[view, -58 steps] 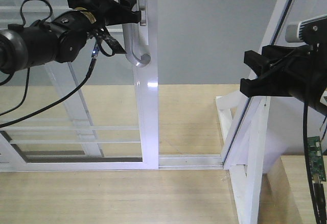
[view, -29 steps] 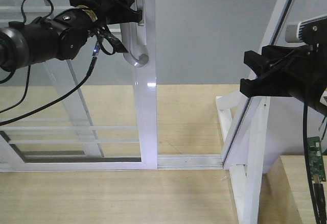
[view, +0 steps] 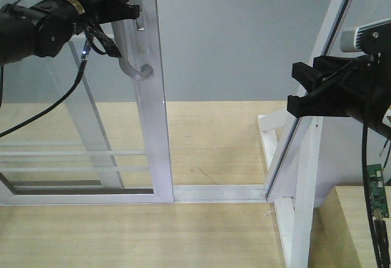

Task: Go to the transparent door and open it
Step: 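Slide the door farther open with the left gripper holding the handle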

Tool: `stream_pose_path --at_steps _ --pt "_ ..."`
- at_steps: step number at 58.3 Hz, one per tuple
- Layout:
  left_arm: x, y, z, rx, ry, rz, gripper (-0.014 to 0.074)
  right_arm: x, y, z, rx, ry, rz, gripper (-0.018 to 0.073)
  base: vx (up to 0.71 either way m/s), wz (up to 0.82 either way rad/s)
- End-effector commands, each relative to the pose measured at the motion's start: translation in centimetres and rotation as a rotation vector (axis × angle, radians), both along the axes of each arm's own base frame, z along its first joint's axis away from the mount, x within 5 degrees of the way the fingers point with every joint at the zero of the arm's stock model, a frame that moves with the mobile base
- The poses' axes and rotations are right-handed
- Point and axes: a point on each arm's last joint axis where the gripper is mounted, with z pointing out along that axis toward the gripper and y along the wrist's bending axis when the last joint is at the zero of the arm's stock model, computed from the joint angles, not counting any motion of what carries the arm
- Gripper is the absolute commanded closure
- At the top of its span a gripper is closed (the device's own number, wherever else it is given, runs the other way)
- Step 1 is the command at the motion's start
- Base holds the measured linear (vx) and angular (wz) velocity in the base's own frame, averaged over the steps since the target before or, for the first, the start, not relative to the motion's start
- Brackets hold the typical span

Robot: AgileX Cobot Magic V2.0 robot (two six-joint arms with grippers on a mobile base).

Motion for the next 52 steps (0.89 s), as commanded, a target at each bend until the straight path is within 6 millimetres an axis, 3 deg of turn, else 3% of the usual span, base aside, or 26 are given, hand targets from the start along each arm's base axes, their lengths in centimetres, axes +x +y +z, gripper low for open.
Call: stream_pose_path --at_steps 1,20,35,52 --pt "-0.2 2.8 4.4 -0.063 -0.127 0.071 0.0256 0.0 0.1 1.9 0.033 -0.109 0.019 0.0281 0.0 0.0" --pt "-1.0 6.0 5.6 0.032 -0.106 0.125 0.0255 0.0 0.1 1.9 0.032 -0.11 0.019 0.0281 0.0 0.0" --pt "-1.5 8.9 5.5 0.049 -0.054 0.197 0.025 0.0 0.1 1.9 0.03 -0.11 0.02 0.0281 0.0 0.0" --pt "-4.9 11.8 5.6 0.091 -0.05 0.256 0.025 0.0 0.1 1.9 0.03 -0.11 0.02 0.0281 0.0 0.0"
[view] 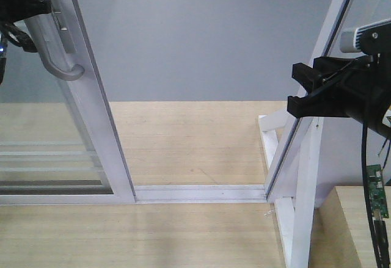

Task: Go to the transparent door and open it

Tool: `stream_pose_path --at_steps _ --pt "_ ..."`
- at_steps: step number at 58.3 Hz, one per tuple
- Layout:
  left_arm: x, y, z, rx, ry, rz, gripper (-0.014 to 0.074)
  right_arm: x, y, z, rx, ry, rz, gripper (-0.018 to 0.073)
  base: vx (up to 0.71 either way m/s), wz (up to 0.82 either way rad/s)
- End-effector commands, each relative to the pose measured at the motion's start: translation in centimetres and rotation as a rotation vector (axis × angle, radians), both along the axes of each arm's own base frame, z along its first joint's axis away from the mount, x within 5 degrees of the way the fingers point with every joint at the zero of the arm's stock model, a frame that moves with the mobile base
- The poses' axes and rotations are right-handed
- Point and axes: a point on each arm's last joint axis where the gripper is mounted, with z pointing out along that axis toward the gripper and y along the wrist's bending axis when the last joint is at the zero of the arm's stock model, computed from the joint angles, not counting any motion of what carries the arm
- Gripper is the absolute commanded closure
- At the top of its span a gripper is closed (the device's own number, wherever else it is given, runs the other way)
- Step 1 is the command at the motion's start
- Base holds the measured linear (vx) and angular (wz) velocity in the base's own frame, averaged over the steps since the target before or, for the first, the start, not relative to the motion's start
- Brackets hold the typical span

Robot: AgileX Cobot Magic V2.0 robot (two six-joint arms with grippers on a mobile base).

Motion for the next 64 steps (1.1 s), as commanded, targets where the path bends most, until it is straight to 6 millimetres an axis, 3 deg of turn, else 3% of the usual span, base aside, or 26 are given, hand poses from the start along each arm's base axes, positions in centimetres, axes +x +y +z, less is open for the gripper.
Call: stream_pose_path --at_steps 1,17,34,50,64 --pt "-2.1 0.4 4.0 0.036 -0.157 -0.012 0.025 0.0 0.1 1.9 0.032 -0.113 0.02 0.0281 0.0 0.0" --pt "-7.4 1.0 4.8 0.059 -0.181 0.006 0.025 0.0 0.1 1.9 0.031 -0.111 0.021 0.0281 0.0 0.0" --pt "-15.7 0.1 6.6 0.048 -0.298 -0.003 0.025 0.0 0.1 1.7 0.027 -0.092 0.014 0.0281 0.0 0.0" --pt "-24.2 -0.1 5.2 -0.023 -0.311 0.041 0.025 0.0 0.1 1.7 0.027 -0.092 0.014 0.0281 0.0 0.0" --pt "-28.3 -0.1 4.1 -0.013 -0.255 0.07 0.0251 0.0 0.1 1.7 0.027 -0.092 0.014 0.0281 0.0 0.0"
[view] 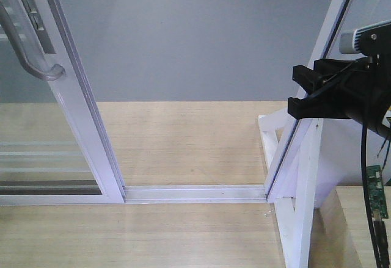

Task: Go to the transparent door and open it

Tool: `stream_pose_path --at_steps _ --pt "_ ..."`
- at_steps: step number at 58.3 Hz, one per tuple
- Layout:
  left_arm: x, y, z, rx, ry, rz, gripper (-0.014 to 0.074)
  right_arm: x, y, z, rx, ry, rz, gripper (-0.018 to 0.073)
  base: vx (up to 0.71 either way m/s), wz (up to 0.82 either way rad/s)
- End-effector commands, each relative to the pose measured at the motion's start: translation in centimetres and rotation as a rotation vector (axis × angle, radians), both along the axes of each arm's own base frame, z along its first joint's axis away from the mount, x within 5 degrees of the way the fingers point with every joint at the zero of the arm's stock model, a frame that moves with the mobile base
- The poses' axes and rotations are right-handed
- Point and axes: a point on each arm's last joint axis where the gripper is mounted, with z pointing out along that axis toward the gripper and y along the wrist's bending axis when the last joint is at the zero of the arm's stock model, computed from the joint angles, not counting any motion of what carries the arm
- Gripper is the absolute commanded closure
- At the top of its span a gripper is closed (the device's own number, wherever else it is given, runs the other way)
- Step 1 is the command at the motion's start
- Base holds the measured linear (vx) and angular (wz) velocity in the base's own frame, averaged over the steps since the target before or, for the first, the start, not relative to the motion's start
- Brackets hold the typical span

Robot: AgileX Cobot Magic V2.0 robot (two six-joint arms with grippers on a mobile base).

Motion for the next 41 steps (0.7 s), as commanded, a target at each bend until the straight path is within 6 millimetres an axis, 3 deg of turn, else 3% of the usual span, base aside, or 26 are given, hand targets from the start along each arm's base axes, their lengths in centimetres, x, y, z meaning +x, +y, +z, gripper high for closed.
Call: stream_pose_path --at_steps 1,8,12,17,25,41 --pt "-0.9 -0.1 1.5 0.0 -0.082 -0.007 0.0253 0.0 0.1 1.8 0.034 -0.106 0.019 0.0281 0.0 0.0" --pt "-2.0 -0.2 1.5 -0.037 -0.101 -0.004 0.0304 0.0 0.1 1.8 0.034 -0.106 0.019 0.0281 0.0 0.0" --pt "-2.4 -0.5 1.4 -0.124 -0.138 -0.019 0.0409 0.0 0.1 1.8 0.034 -0.106 0.019 0.0281 0.0 0.0" --pt "-3.0 -0.9 0.8 -0.196 -0.194 -0.05 0.0601 0.0 0.1 1.8 0.034 -0.106 0.019 0.0281 0.0 0.0" --pt "-4.1 -0.9 -1.4 -0.092 -0.236 -0.061 0.0605 0.0 0.1 1.8 0.034 -0.106 0.019 0.0281 0.0 0.0" --pt "-6.3 -0.8 -9.7 -0.042 -0.368 -0.041 0.0603 0.0 0.1 1.8 0.034 -0.106 0.019 0.0281 0.0 0.0"
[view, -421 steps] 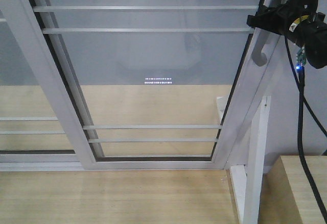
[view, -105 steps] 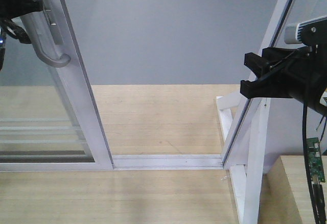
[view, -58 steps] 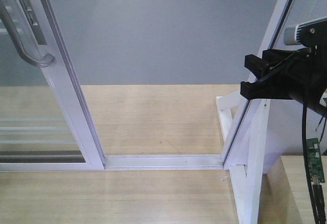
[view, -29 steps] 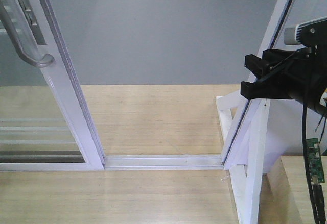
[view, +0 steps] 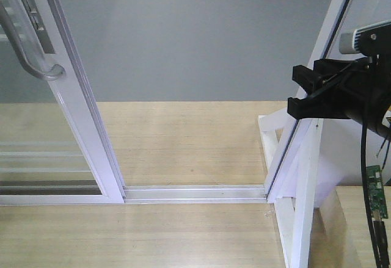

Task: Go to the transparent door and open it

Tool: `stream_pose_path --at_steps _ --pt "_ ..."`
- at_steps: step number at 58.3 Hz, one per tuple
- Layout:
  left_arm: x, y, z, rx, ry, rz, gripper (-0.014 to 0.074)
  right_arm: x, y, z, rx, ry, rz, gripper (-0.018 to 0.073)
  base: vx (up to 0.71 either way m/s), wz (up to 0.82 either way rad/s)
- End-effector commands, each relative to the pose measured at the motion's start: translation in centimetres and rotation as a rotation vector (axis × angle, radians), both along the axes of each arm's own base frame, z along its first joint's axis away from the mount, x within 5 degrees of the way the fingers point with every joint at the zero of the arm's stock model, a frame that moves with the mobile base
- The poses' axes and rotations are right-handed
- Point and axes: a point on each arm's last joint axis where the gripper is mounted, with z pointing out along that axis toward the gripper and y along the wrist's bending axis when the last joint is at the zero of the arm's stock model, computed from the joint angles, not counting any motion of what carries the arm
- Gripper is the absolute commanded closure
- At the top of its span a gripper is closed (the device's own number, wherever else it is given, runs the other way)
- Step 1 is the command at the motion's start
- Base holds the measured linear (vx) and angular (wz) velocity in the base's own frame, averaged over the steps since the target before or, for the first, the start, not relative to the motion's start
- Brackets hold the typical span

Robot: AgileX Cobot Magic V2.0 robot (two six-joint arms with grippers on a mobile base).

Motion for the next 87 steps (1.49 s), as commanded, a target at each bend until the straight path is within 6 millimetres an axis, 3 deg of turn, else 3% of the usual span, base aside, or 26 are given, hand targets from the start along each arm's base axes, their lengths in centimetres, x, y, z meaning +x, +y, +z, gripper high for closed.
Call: stream_pose_path --at_steps 1,5,13,50,54,61,67,70,77,87 --pt "-0.7 0.0 -0.6 -0.004 -0.17 0.005 0.0603 0.0 0.1 1.8 0.034 -0.106 0.019 0.0281 0.0 0.0" --pt "-1.1 0.0 -2.8 -0.003 -0.169 0.005 0.0603 0.0 0.1 1.8 0.033 -0.107 0.019 0.0281 0.0 0.0" --pt "-1.0 -0.2 -3.5 0.007 -0.064 -0.024 0.0603 0.0 0.2 1.8 0.033 -0.107 0.02 0.0281 0.0 0.0" --pt "-1.0 -0.2 -3.4 -0.003 -0.069 -0.023 0.0603 0.0 0.2 1.8 0.024 -0.109 0.023 0.0284 0.0 0.0" --pt "-1.0 -0.2 -3.4 -0.003 -0.069 -0.023 0.0603 -0.4 -0.6 2.3 -0.036 -0.151 0.015 0.0309 0.0 0.0" --pt "-1.0 -0.2 -3.4 -0.003 -0.069 -0.023 0.0603 -2.6 -3.3 2.9 -0.044 -0.213 -0.084 0.043 0.0 0.0" --pt "-1.0 -0.2 -3.4 -0.003 -0.069 -0.023 0.0602 -5.7 -5.9 2.8 0.012 -0.278 -0.213 0.0566 0.0 0.0" --pt "-1.0 -0.2 -3.4 -0.003 -0.069 -0.023 0.0602 -7.1 -6.9 2.2 0.009 -0.305 -0.27 0.0573 0.0 0.0" --pt "-1.0 -0.2 -3.4 -0.003 -0.069 -0.023 0.0602 -10.4 -8.5 -0.4 -0.04 -0.361 -0.399 0.0569 0.0 0.0" --pt "-1.0 -0.2 -3.4 -0.003 -0.069 -0.023 0.0602 -13.3 -8.6 -5.4 -0.055 -0.382 -0.43 0.0565 0.0 0.0"
